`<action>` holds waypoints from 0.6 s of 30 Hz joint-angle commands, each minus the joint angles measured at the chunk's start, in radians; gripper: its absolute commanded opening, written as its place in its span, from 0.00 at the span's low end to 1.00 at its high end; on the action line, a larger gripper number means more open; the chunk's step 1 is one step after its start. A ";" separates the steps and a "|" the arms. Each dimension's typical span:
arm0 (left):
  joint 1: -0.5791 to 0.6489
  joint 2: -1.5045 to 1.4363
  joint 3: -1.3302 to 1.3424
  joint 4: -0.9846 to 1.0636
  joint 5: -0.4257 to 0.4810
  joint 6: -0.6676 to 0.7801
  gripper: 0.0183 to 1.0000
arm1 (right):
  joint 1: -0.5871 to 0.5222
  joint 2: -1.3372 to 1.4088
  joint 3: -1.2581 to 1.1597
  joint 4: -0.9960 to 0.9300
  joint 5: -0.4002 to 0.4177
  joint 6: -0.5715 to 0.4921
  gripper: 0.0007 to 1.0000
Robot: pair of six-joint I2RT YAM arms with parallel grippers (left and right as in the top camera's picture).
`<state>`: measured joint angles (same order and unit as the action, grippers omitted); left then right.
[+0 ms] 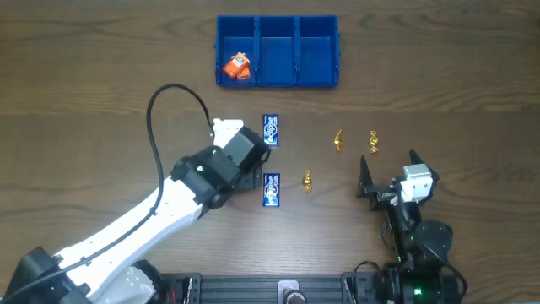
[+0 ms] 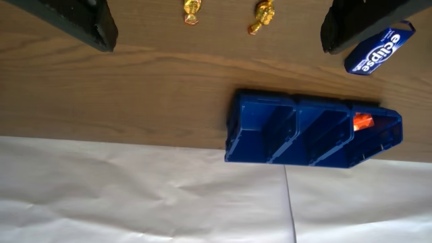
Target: Sort Candies Into Trays
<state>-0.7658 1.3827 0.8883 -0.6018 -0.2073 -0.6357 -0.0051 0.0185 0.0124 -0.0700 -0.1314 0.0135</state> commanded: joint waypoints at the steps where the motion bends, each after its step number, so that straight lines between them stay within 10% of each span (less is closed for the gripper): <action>1: 0.006 0.090 -0.018 0.048 0.018 -0.049 0.83 | 0.011 -0.003 -0.005 -0.002 -0.001 -0.012 1.00; 18: 0.060 0.314 -0.018 0.135 0.089 -0.079 0.80 | 0.011 -0.003 -0.005 -0.002 -0.001 -0.012 1.00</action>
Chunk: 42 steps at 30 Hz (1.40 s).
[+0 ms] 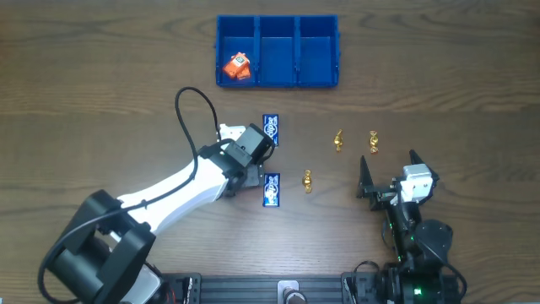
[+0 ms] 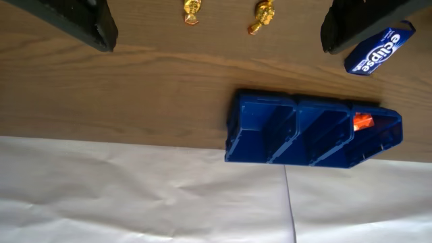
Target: Sort Candies Into Trays
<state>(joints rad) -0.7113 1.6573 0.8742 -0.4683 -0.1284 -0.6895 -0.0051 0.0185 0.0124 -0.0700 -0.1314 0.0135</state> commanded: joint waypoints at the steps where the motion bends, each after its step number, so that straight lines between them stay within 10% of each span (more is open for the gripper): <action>1: 0.006 0.043 -0.004 0.003 0.010 -0.026 0.80 | 0.011 -0.003 -0.005 -0.002 -0.001 -0.012 1.00; 23: 0.031 0.071 -0.004 0.013 0.030 -0.029 0.30 | 0.011 -0.003 -0.005 -0.002 -0.001 -0.012 1.00; 36: 0.071 -0.277 0.303 0.001 -0.188 0.144 0.27 | 0.011 -0.003 -0.005 -0.002 -0.001 -0.012 1.00; 42: 0.223 -0.084 0.638 -0.004 -0.143 0.317 0.26 | 0.011 -0.003 -0.005 -0.002 -0.001 -0.012 1.00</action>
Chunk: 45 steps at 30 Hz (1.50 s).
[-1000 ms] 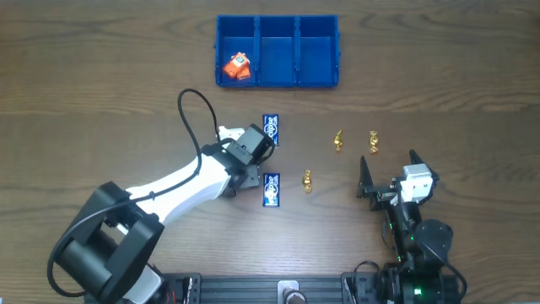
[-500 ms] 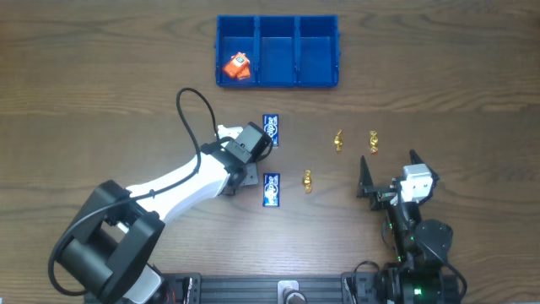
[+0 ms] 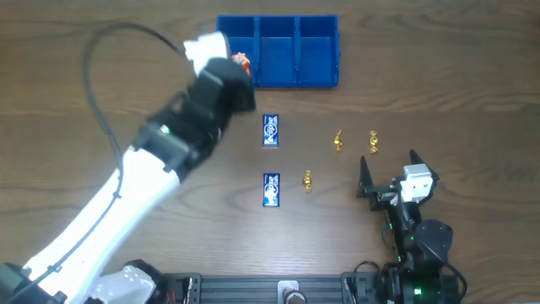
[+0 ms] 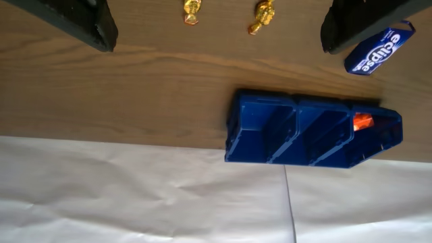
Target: Sort Candies Into Trays
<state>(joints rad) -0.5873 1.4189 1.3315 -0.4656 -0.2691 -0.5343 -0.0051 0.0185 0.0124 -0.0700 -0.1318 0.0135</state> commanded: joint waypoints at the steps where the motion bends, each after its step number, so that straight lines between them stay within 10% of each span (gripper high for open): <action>1: 0.120 0.196 0.221 -0.009 0.022 0.177 0.26 | 0.011 -0.003 -0.005 -0.002 -0.001 -0.012 1.00; 7: 0.217 0.515 0.420 -0.039 0.166 0.224 0.26 | 0.011 -0.003 -0.005 -0.002 -0.001 -0.012 1.00; 23: 0.233 0.687 0.453 -0.026 0.208 0.277 0.29 | 0.011 -0.003 -0.005 -0.002 -0.001 -0.012 1.00; 28: 0.236 0.659 0.453 -0.020 0.211 0.276 0.81 | 0.011 -0.003 -0.005 -0.002 -0.001 -0.012 1.00; 39: 0.270 -0.119 0.250 -0.010 0.103 0.360 0.88 | 0.011 -0.003 -0.005 -0.002 -0.001 -0.012 1.00; 45: 0.426 -0.676 -0.254 0.192 0.233 0.411 0.94 | 0.011 -0.003 -0.005 -0.002 -0.001 -0.012 1.00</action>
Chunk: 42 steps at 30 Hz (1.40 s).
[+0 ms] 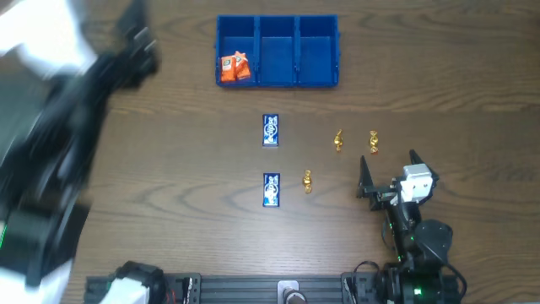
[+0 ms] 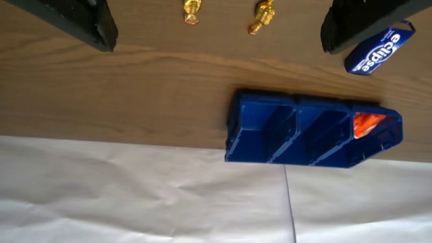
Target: Sort Candies Into Trays
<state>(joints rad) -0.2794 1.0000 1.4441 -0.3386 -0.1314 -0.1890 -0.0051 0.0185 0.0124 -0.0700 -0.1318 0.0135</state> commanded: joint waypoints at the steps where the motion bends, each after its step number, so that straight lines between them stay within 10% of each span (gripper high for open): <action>1: 0.140 -0.331 -0.440 0.080 0.113 0.082 0.94 | 0.011 -0.003 -0.005 -0.002 -0.001 -0.012 1.00; 16: 0.235 -0.998 -1.287 0.248 0.206 0.160 1.00 | 0.011 -0.003 -0.005 -0.002 -0.001 -0.012 1.00; 42: 0.235 -0.996 -1.439 0.265 0.202 0.160 1.00 | 0.011 -0.003 -0.005 -0.002 -0.001 -0.012 1.00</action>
<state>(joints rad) -0.0483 0.0139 0.0311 -0.0483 0.0620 -0.0471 -0.0051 0.0185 0.0116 -0.0692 -0.1314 0.0135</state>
